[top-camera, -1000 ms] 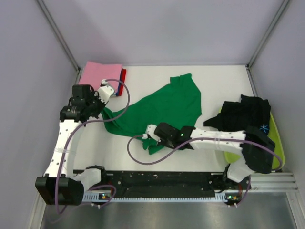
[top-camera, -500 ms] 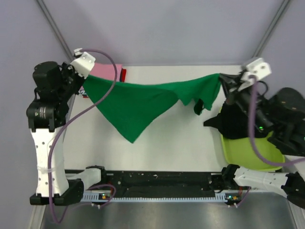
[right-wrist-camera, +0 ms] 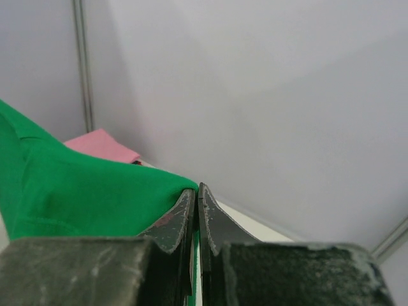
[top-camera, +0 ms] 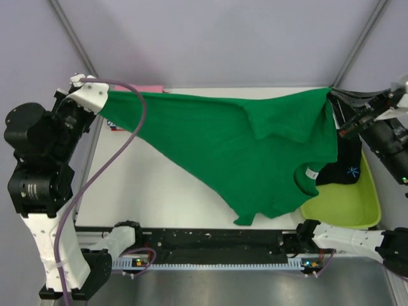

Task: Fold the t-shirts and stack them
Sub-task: Flatten out the tshirt

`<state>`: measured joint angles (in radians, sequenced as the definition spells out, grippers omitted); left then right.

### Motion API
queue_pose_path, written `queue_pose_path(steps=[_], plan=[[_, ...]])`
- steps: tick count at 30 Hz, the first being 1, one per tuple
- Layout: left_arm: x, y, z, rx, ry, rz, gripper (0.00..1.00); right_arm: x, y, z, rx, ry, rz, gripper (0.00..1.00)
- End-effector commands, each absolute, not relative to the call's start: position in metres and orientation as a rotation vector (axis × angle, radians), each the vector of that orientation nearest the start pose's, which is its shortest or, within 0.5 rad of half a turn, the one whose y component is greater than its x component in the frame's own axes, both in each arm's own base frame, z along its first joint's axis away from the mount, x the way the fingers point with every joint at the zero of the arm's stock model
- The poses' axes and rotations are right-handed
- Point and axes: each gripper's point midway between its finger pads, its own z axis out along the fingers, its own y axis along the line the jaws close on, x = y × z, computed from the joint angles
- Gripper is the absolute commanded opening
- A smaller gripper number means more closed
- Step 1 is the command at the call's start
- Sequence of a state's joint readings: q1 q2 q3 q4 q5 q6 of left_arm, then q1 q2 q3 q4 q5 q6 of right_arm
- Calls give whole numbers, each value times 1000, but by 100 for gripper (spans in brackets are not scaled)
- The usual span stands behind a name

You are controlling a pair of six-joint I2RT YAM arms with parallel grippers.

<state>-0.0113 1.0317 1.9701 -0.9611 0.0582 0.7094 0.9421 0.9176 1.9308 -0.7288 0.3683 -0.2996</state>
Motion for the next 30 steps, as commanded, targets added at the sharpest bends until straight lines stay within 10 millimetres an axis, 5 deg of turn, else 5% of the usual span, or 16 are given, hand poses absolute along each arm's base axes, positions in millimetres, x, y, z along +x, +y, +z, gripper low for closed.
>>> queue_pose_path(steps=[1,3,7,11,13,18,25,26,30], plan=[[275,23,521,598,1581,520,0,195,91,579,-418,1294,112,0],[297,21,510,608,1621,489,0,211,90,573,-395,1304,25,0],[343,9,476,651,1696,392,0,270,90,525,-378,1439,-18,0],[390,-4,424,712,1781,293,0,363,99,439,-369,1622,121,0],[418,-12,374,770,1858,229,0,404,113,390,-442,1666,149,0],[478,-20,255,869,2015,213,0,466,150,274,-685,1763,215,0],[506,-32,173,971,2136,131,0,541,139,154,-718,2030,63,1],[506,-35,165,987,2143,121,0,553,131,139,-677,2072,19,7],[508,-40,144,1049,2168,140,0,585,102,136,-468,2126,-124,43]])
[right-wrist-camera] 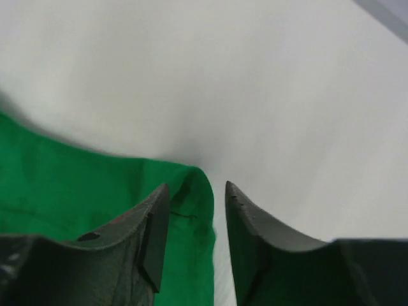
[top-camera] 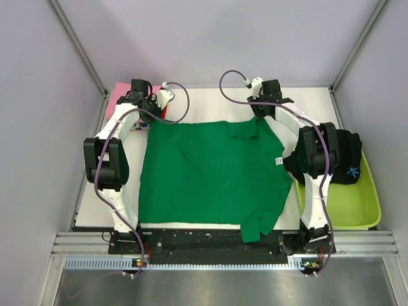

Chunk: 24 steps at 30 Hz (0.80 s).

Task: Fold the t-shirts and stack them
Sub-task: Flatten out the tshirt, then grap the side of the flattened tshirt furthest away from the robot with both arms

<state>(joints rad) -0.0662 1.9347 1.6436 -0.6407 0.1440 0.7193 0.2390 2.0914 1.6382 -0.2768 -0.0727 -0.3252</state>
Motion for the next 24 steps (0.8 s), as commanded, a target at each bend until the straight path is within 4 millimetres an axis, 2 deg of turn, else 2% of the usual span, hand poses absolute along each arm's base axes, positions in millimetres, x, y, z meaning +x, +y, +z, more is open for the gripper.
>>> queue_pose_path(steps=[1,4,6,8,11,15,21,24], plan=[[510,-40,141,1062,2171,155,0,588,97,142,-418,2127,-139,51],[513,-41,136,1069,2175,188,0,584,84,163,-280,2139,-146,63],[515,-41,135,1067,2178,189,0,572,86,178,-227,2142,-105,64],[515,-42,136,1063,2177,189,0,556,95,181,-185,2164,-5,63],[515,-41,140,1060,2174,202,0,528,126,158,-116,2250,248,56],[512,-39,144,1062,2171,217,0,505,138,109,-20,2393,365,47],[510,-36,145,1061,2171,236,0,497,147,76,-31,2465,376,47],[510,-35,147,1055,2172,241,0,493,151,63,-32,2497,409,43]])
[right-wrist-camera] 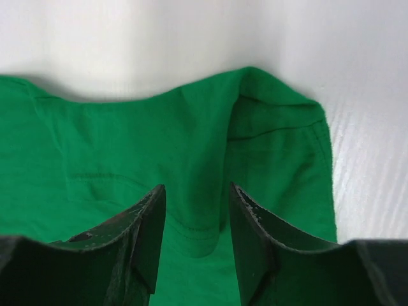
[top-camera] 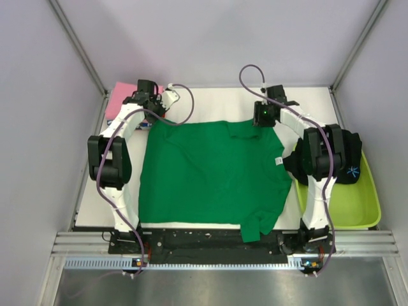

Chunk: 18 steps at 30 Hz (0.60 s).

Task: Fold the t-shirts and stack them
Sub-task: Grap the side of the flattened tshirt furthest away from the robot with both arms

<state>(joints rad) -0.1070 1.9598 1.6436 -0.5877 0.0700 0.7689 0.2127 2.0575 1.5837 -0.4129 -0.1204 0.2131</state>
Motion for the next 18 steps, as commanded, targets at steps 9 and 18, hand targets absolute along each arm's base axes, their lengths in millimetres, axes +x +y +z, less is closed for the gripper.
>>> queue_pose_path(steps=[9,18], plan=[[508,-34,156,1048,2160,252,0,481,142,36,9,2571,350,6],[498,-28,165,1112,2127,307,0,464,106,132,-7,2447,226,0]])
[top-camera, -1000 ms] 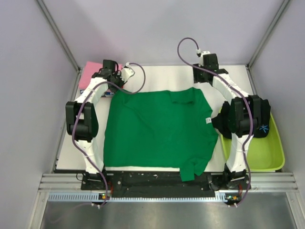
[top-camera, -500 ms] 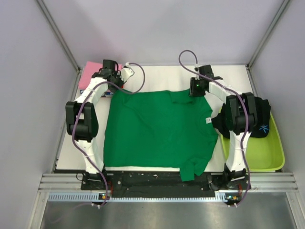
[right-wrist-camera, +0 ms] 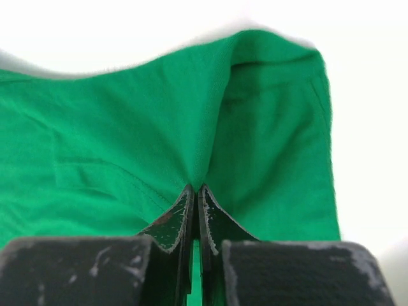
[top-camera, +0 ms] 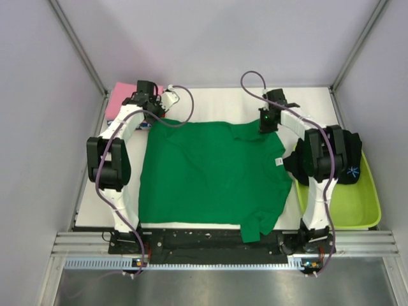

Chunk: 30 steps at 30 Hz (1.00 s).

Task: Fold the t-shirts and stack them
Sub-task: Grap the side of the flattened tshirt furthest away from the robot with both arms, then fold the flattened tshirt in 1/3 of the way

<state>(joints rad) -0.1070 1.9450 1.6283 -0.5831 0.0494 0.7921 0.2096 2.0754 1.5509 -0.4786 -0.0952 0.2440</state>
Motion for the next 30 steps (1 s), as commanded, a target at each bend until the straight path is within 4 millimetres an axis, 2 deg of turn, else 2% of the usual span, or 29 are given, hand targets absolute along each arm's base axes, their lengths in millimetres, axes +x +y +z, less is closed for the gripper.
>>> queue_pose_path(steps=[1,2,4,6,11,16,20,24,27,30], plan=[[494,-27,164,1134,2124,311,0,455,100,144,-16,2437,202,0],[490,-26,165,1159,2117,319,0,443,95,157,-25,2432,182,0],[480,-24,161,1223,2112,329,0,419,90,170,-31,2446,173,0],[469,-21,155,1284,2118,340,0,393,87,171,-32,2477,187,0],[445,-12,148,1378,2154,357,0,345,86,173,-27,2527,232,0],[411,-12,123,1511,2202,287,0,322,87,165,-31,2574,263,0],[379,-10,98,1607,2274,209,0,304,107,141,-52,2659,412,0],[345,0,81,1695,2349,183,0,284,106,123,-48,2719,402,0],[333,10,76,1715,2390,234,0,272,107,118,-43,2740,426,0],[328,12,78,1701,2411,237,0,263,109,111,-50,2766,435,0]])
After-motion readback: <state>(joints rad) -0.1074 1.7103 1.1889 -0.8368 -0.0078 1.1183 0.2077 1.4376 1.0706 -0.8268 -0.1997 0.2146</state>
